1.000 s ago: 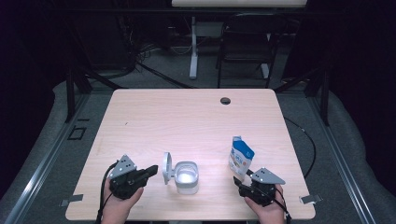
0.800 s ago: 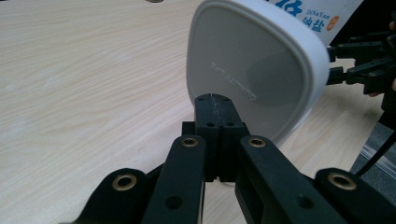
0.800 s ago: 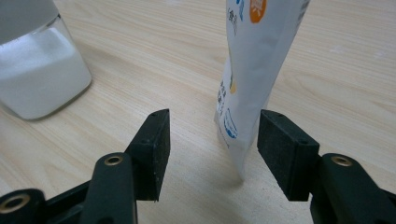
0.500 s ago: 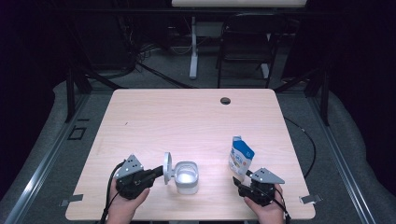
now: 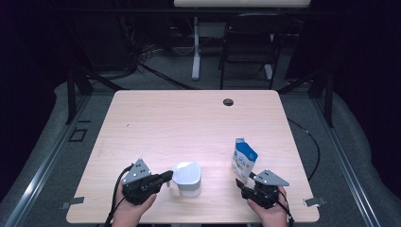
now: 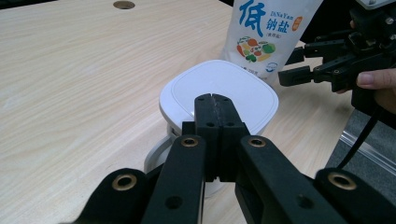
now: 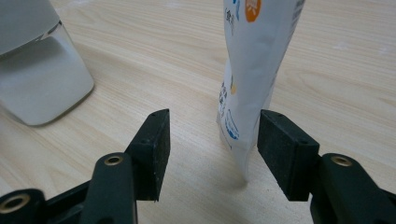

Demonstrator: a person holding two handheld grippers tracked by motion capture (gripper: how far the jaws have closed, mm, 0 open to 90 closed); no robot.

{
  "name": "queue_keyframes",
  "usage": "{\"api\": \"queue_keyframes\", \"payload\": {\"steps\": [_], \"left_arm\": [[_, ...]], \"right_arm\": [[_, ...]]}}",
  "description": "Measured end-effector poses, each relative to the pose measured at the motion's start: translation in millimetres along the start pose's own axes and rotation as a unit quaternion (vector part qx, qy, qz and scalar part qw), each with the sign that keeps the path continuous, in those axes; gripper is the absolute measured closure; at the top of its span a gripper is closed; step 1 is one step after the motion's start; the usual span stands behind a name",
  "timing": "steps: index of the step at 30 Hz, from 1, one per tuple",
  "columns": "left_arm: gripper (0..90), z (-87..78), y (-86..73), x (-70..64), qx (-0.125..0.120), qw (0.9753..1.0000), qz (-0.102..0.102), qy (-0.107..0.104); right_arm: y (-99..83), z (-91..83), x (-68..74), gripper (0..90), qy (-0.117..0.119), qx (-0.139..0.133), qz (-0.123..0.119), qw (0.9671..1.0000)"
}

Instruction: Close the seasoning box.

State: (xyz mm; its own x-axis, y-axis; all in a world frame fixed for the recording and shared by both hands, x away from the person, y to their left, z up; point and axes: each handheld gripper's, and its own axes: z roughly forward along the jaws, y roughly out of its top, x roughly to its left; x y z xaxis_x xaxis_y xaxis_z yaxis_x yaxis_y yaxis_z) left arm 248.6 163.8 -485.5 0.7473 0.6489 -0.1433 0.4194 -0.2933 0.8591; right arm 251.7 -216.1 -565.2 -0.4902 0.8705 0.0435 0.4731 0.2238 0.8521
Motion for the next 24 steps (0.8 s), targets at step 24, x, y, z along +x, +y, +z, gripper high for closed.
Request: {"api": "queue_keyframes", "payload": {"steps": [24], "left_arm": [[90.0, -22.3, -5.5, 26.7, -0.019, 0.999, -0.027, 0.031]], "right_arm": [[1.2, -1.7, -1.2, 44.2, 0.001, -0.001, 0.001, 1.0]]}}
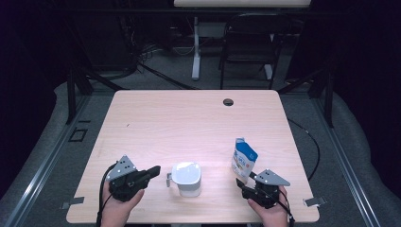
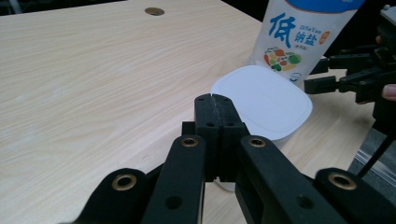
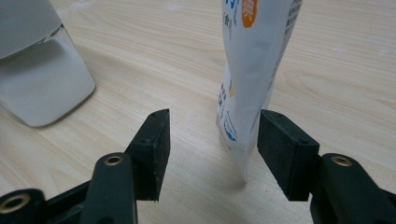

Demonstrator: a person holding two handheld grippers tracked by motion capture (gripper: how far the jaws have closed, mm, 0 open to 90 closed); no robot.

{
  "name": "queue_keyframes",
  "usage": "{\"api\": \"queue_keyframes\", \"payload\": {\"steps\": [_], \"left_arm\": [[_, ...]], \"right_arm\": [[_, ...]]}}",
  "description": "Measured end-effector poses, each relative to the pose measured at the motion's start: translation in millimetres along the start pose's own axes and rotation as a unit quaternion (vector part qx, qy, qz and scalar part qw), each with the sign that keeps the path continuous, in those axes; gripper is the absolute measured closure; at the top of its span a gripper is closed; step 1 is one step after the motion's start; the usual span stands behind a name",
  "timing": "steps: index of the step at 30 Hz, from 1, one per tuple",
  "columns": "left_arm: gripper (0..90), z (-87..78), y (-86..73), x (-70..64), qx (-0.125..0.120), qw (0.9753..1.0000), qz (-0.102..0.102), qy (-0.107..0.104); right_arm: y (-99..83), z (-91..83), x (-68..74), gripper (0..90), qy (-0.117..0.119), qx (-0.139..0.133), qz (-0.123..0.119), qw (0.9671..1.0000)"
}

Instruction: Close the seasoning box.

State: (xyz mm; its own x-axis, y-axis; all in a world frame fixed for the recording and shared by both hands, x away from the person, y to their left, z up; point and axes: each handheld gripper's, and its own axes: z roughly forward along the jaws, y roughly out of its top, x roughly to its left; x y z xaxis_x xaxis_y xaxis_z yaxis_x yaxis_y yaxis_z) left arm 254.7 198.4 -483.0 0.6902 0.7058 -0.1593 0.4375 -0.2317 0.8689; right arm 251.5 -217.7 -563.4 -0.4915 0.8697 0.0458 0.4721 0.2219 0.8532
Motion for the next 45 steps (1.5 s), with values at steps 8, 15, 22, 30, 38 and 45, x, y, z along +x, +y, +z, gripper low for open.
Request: {"api": "queue_keyframes", "payload": {"steps": [8, 15, 22, 30, 38, 45], "left_arm": [[90.0, -6.7, -10.8, 23.0, -0.006, 0.999, -0.037, 0.025], [90.0, -16.1, -23.3, 47.9, -0.011, 0.9957, -0.075, 0.053], [89.5, -18.9, -36.3, 65.6, -0.007, 0.9922, -0.101, 0.072], [87.7, -11.5, -54.4, 79.4, 0.019, 0.9883, -0.119, 0.093], [81.8, -4.9, -68.2, 90.4, 0.044, 0.9846, -0.132, 0.105], [65.0, -0.4, -71.6, 90.4, 0.039, 0.9845, -0.119, 0.122]], "right_arm": [[0.0, -0.5, 0.5, 44.1, 0.0, 0.002, -0.003, 1.0], [-0.5, -1.1, 0.6, 44.1, 0.003, 0.002, -0.004, 1.0], [-1.5, -2.6, 1.2, 44.1, 0.003, 0.006, -0.004, 1.0], [-2.2, -2.0, 1.3, 43.8, 0.006, 0.013, -0.006, 0.9999], [-3.8, 0.0, 1.4, 43.7, 0.005, 0.016, -0.003, 0.9999], [-4.3, 0.9, 2.0, 43.6, 0.006, 0.019, -0.005, 0.9998]]}}
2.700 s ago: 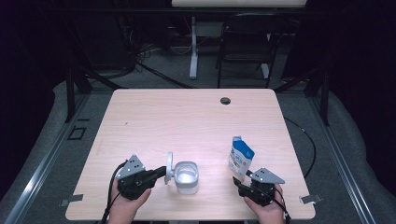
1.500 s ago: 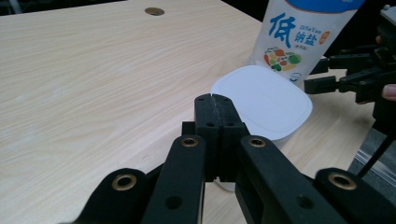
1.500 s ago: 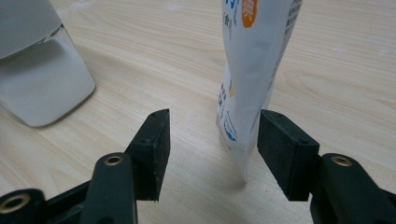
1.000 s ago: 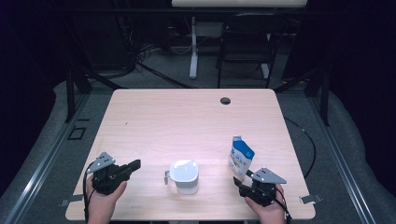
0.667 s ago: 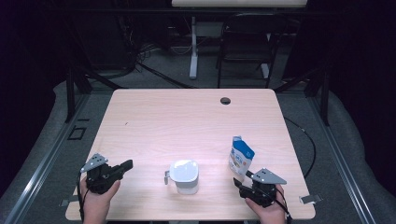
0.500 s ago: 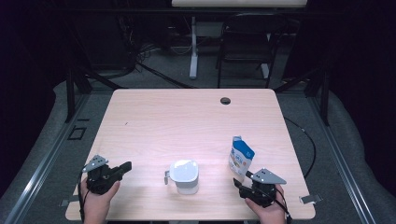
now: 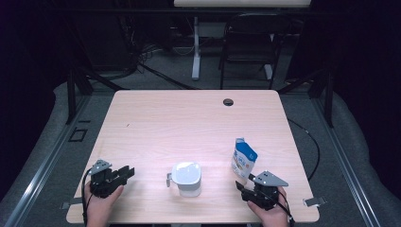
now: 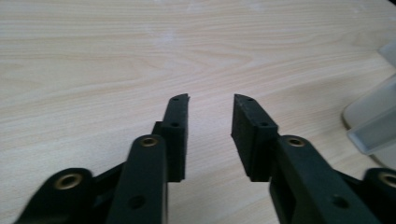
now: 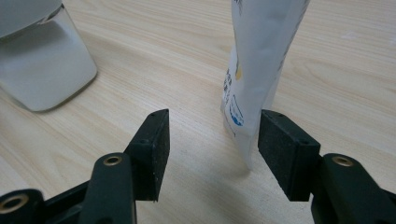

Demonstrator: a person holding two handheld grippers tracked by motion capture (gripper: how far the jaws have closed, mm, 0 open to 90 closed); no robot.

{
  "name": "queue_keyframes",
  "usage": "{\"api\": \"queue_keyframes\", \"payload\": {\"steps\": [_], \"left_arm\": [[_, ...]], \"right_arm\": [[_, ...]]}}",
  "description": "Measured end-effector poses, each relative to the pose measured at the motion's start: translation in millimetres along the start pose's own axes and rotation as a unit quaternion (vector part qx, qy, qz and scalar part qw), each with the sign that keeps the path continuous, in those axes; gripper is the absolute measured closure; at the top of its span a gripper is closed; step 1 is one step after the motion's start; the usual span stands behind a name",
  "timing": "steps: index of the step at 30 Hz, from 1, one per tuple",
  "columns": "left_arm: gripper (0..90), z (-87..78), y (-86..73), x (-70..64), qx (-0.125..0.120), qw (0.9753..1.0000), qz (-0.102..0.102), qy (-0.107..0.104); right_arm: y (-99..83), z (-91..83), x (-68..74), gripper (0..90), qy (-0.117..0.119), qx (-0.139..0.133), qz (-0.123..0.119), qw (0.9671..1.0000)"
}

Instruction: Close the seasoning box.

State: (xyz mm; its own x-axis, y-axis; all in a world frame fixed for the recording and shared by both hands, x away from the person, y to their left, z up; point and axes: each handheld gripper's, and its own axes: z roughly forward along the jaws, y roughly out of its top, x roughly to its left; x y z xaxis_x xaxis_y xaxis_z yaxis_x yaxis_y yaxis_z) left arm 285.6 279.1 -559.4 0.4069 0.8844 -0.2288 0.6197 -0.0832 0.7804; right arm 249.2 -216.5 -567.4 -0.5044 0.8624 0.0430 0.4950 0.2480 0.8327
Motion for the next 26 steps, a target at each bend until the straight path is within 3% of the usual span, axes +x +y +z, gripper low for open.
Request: {"api": "queue_keyframes", "payload": {"steps": [9, 26], "left_arm": [[50.8, 1.2, -4.8, 6.6, -0.001, 0.9997, -0.005, 0.023], [45.8, -5.2, -4.4, 13.0, -0.015, 0.9989, -0.024, 0.038]], "right_arm": [[-1.1, 3.1, 2.0, 43.5, -0.002, 0.008, -0.012, 0.9999], [-2.0, 4.4, 1.7, 42.8, 0.0, 0.02, -0.018, 0.9996]]}}
